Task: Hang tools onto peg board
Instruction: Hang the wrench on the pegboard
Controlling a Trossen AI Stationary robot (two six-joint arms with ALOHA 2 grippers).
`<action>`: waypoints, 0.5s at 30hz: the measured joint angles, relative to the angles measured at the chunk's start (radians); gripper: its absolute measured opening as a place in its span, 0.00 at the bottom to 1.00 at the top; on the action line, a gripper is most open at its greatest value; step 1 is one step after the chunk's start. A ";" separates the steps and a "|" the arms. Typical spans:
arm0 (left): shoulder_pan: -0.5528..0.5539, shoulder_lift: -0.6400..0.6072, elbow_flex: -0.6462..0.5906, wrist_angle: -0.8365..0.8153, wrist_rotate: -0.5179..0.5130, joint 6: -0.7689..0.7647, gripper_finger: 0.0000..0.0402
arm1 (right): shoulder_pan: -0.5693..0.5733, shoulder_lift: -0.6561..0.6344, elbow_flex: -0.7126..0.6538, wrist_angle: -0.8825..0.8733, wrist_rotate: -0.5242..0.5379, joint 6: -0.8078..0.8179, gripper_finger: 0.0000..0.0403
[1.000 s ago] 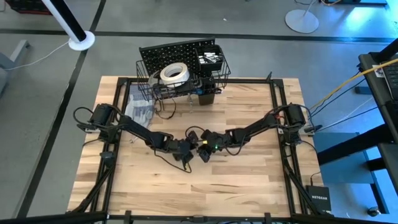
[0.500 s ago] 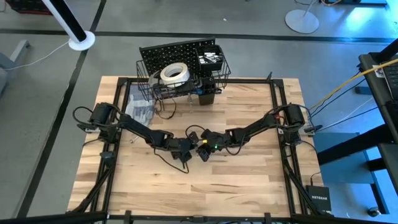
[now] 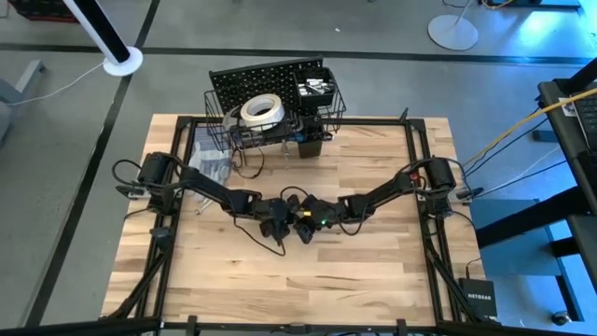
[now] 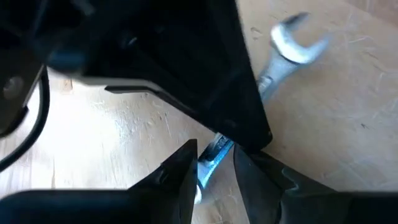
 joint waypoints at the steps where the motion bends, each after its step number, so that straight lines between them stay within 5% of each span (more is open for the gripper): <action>1: 0.005 0.000 0.000 0.002 0.018 -0.012 0.25 | 0.000 0.000 -0.001 0.004 0.004 -0.007 0.27; 10: 0.010 0.002 -0.001 -0.021 0.061 -0.151 0.03 | 0.002 0.001 -0.002 0.010 0.010 -0.035 0.27; 15: 0.000 -0.004 -0.001 -0.028 0.029 -0.287 0.04 | 0.000 -0.018 -0.003 -0.007 0.006 -0.092 0.27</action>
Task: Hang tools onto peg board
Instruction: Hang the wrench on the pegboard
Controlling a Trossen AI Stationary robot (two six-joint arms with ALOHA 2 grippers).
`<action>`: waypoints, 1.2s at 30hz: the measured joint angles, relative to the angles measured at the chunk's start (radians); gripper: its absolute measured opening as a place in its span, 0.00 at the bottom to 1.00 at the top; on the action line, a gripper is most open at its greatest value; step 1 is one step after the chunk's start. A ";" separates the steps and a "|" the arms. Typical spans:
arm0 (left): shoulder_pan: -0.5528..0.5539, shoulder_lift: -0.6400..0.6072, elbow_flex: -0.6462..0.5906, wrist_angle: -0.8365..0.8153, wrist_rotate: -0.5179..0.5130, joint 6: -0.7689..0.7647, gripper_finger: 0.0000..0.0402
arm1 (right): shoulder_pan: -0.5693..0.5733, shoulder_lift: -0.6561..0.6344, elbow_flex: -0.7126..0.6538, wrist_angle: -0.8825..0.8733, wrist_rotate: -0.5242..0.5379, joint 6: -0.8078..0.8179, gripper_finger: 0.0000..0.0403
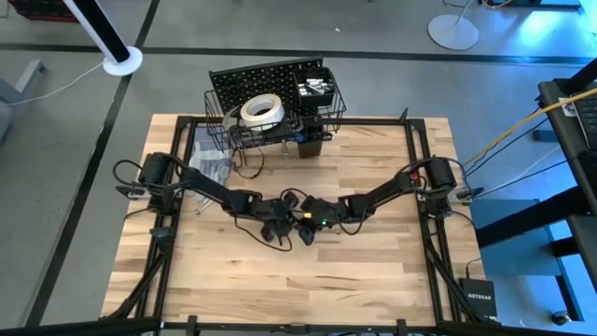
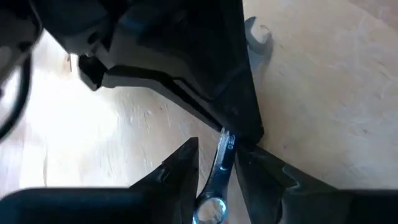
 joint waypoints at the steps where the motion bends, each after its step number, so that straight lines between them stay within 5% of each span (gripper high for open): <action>1: -0.006 -0.008 0.001 -0.008 -0.014 -0.043 0.03 | -0.001 -0.021 0.002 -0.022 -0.007 -0.025 0.27; 10: -0.067 -0.213 -0.004 -0.170 -0.011 -0.620 0.01 | 0.074 -0.337 0.001 -0.408 -0.147 -0.266 0.27; 14: -0.106 -0.265 -0.012 -0.113 -0.038 -0.793 0.01 | 0.147 -0.453 -0.001 -0.511 -0.035 -0.348 0.27; 19: -0.179 -0.307 -0.152 0.312 -0.056 -0.939 0.01 | 0.230 -0.484 -0.077 -0.307 0.212 -0.483 0.27; 26: -0.292 -0.305 -0.396 0.952 -0.369 -1.144 0.01 | 0.214 -0.412 -0.171 0.154 0.246 -0.541 0.27; 30: -0.332 -0.303 -0.427 1.058 -0.472 -1.095 0.01 | 0.185 -0.351 -0.135 0.293 0.246 -0.498 0.27; 36: -0.355 -0.303 -0.416 1.099 -0.478 -1.030 0.01 | 0.127 -0.208 -0.052 0.471 0.189 -0.484 0.30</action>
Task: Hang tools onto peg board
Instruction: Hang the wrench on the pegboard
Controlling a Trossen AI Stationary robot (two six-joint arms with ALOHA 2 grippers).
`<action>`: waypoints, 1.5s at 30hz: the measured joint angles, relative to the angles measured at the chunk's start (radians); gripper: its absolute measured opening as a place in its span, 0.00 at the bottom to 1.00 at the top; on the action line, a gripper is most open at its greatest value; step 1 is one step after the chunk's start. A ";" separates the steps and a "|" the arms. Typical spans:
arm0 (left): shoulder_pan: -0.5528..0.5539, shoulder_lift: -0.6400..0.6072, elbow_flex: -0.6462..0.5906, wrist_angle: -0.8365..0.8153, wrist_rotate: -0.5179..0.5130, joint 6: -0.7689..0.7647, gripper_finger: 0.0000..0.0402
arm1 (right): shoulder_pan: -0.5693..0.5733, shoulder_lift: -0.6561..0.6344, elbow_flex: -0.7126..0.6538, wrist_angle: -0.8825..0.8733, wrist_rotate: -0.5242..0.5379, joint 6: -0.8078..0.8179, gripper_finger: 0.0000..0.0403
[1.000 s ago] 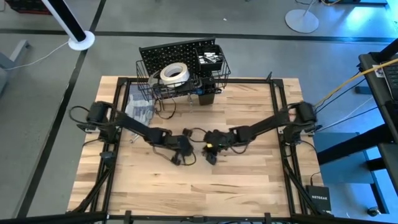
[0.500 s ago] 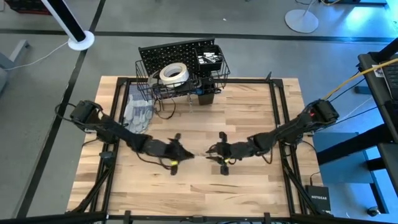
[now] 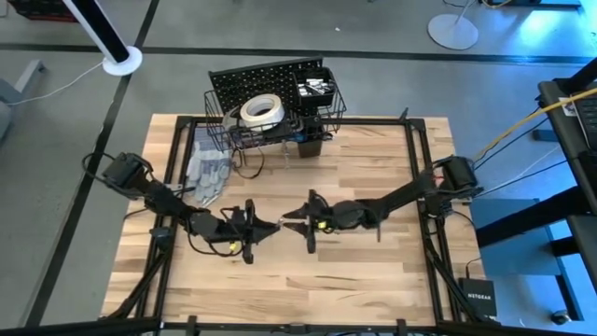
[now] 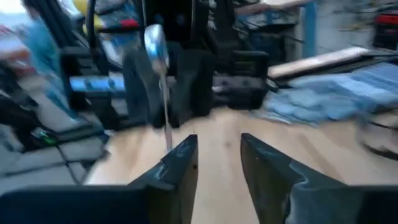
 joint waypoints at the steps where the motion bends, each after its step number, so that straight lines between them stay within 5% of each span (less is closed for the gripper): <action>1: -0.001 -0.001 0.001 0.002 0.000 0.007 0.01 | -0.008 0.020 0.019 0.022 -0.028 0.009 0.32; 11: -0.014 -0.003 0.002 0.001 0.005 0.020 0.01 | -0.051 0.074 0.098 0.060 -0.166 0.007 0.45; 19: -0.025 -0.003 0.002 -0.001 -0.011 0.038 0.02 | -0.062 -0.048 0.100 -0.238 -0.301 0.000 0.41; 26: -0.025 -0.004 0.002 0.045 -0.052 0.040 0.02 | -0.034 -0.026 0.100 -0.248 -0.276 -0.013 0.41; 34: -0.015 -0.004 0.002 0.082 -0.088 0.053 0.01 | 0.000 0.131 0.100 0.062 -0.106 -0.014 0.41; 45: -0.015 -0.004 0.002 0.101 -0.087 0.067 0.01 | -0.015 0.221 0.189 0.119 -0.141 -0.022 0.41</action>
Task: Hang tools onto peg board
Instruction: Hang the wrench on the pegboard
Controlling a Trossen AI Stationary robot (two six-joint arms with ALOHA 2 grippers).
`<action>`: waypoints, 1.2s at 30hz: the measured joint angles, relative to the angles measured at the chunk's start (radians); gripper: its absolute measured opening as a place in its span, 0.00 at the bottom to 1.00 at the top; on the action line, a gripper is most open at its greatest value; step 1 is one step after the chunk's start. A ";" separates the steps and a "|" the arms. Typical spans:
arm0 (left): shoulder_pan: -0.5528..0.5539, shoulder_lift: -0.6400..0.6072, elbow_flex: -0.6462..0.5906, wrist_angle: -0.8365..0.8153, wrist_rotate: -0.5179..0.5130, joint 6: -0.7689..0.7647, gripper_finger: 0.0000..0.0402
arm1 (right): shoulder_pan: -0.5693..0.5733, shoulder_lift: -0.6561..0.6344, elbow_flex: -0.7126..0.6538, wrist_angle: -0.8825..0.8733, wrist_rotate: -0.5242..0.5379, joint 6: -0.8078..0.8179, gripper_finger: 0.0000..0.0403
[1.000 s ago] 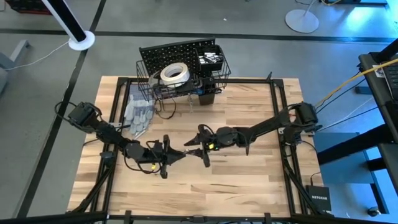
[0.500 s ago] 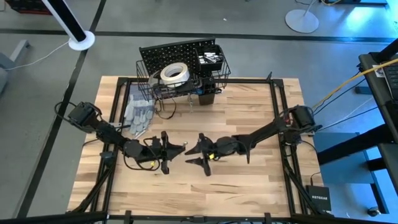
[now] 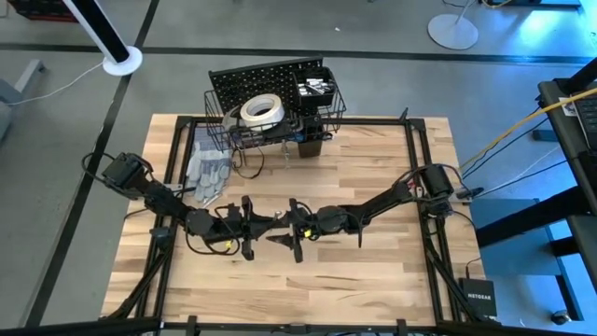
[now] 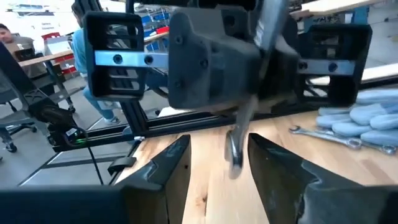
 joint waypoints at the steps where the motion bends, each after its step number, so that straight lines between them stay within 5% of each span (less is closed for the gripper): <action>1: 0.000 0.000 0.000 0.000 0.000 0.000 0.01 | 0.000 0.000 0.004 0.001 0.000 -0.007 0.41; 6: 0.000 0.000 0.000 0.004 0.000 -0.002 0.02 | -0.001 0.001 0.009 -0.002 0.009 -0.020 0.34; 13: -0.005 0.000 0.000 0.008 0.002 0.020 0.02 | -0.009 0.001 0.009 -0.007 0.012 -0.030 0.05; 18: -0.009 0.000 0.000 -0.014 0.006 0.024 0.07 | -0.009 -0.022 0.009 -0.092 0.016 -0.056 0.07; 28: -0.058 -0.072 -0.022 -0.178 0.006 0.036 0.21 | -0.015 -0.213 0.008 -0.630 0.051 -0.163 0.05; 32: -0.102 -0.194 -0.027 -0.371 0.000 0.021 0.22 | -0.051 -0.245 0.008 -0.782 0.041 -0.170 0.04; 36: -0.129 -0.288 -0.027 -0.650 -0.003 -0.204 0.21 | -0.131 -0.233 0.008 -0.843 0.007 -0.146 0.04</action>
